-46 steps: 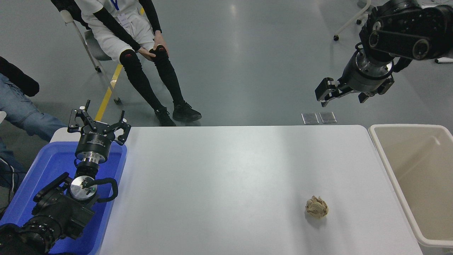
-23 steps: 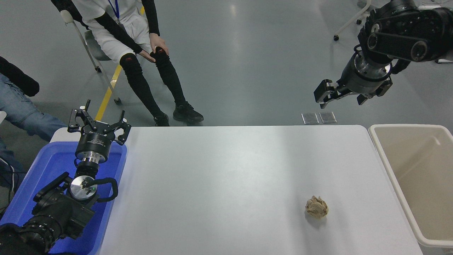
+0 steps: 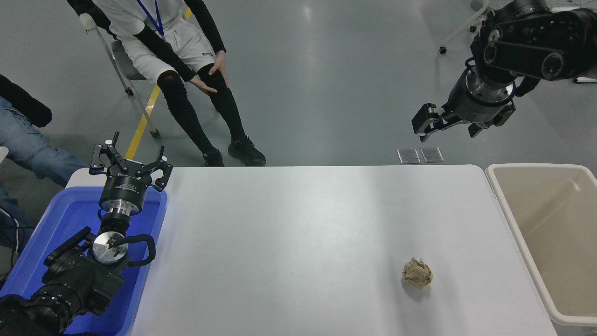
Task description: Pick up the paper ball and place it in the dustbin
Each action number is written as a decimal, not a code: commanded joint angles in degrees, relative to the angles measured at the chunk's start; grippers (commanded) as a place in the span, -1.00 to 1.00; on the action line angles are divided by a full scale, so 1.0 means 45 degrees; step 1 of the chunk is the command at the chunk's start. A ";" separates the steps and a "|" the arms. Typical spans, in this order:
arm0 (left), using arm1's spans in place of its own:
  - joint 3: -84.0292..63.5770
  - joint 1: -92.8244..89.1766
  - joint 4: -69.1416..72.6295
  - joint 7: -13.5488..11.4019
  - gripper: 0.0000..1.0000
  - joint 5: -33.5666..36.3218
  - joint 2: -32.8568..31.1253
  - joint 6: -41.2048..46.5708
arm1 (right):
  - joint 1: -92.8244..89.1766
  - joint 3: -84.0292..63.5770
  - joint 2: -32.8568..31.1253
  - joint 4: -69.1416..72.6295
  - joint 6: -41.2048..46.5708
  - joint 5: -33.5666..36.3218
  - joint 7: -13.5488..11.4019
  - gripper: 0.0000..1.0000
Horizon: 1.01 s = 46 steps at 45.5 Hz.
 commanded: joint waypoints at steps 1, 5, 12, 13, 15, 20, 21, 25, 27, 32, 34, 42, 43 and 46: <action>-0.0002 0.0001 0.0000 0.0004 0.98 0.0001 0.0000 -0.0001 | 0.0094 -0.0106 -0.0007 0.0001 0.0000 0.0000 0.0000 1.00; -0.0002 0.0001 0.0000 0.0004 0.98 0.0001 0.0000 -0.0020 | 0.0055 -0.0126 -0.0007 0.0001 0.0000 0.0000 0.0000 1.00; -0.0002 0.0001 0.0000 0.0004 0.98 0.0001 0.0000 -0.0020 | -0.0023 -0.0184 -0.0007 0.0001 0.0000 0.0000 0.0000 1.00; -0.0002 0.0001 0.0000 -0.0015 0.98 0.0001 0.0000 -0.0020 | -0.0023 -0.0184 -0.0007 0.0001 0.0000 0.0000 0.0000 1.00; -0.0002 0.0001 0.0000 0.0004 0.98 0.0001 0.0000 -0.0020 | -0.0004 -0.0184 -0.0007 0.0001 0.0000 0.0000 0.0000 1.00; -0.0002 0.0001 0.0000 0.0004 0.98 0.0001 0.0000 -0.0020 | -0.0023 -0.0223 -0.0007 0.0001 0.0000 0.0000 0.0000 1.00; -0.0002 0.0001 0.0000 0.0004 0.98 0.0001 0.0000 -0.0020 | -0.0023 -0.0262 -0.0027 0.0001 0.0000 0.0000 0.0000 1.00; -0.0002 0.0001 0.0000 0.0004 0.98 0.0001 0.0000 -0.0020 | 0.0016 -0.0360 -0.0007 0.0001 0.0000 0.0000 0.0000 1.00; -0.0002 0.0001 0.0000 0.0004 0.98 -0.0018 0.0000 -0.0020 | -0.0003 -0.0379 -0.0007 0.0001 0.0000 0.0000 0.0000 1.00; -0.0002 0.0001 0.0000 0.0004 0.98 -0.0018 0.0000 -0.0020 | -0.0120 -0.0399 0.0012 0.0001 0.0000 0.0000 0.0000 1.00; -0.0002 0.0001 0.0000 0.0004 0.98 -0.0018 0.0000 -0.0020 | -0.0121 -0.0477 0.0012 0.0001 0.0000 0.0000 0.0000 1.00; -0.0002 0.0001 0.0000 0.0004 0.98 0.0001 0.0000 -0.0020 | -0.0218 -0.0516 0.0012 -0.0019 0.0000 0.0019 0.0000 1.00; -0.0002 0.0001 0.0000 0.0004 0.98 0.0001 0.0000 -0.0020 | -0.0218 -0.0555 0.0012 0.0001 0.0000 0.0019 0.0000 1.00; -0.0002 0.0001 0.0000 0.0004 0.98 0.0001 0.0000 -0.0020 | -0.0335 -0.0692 0.0012 0.0020 0.0000 -0.0058 0.0000 1.00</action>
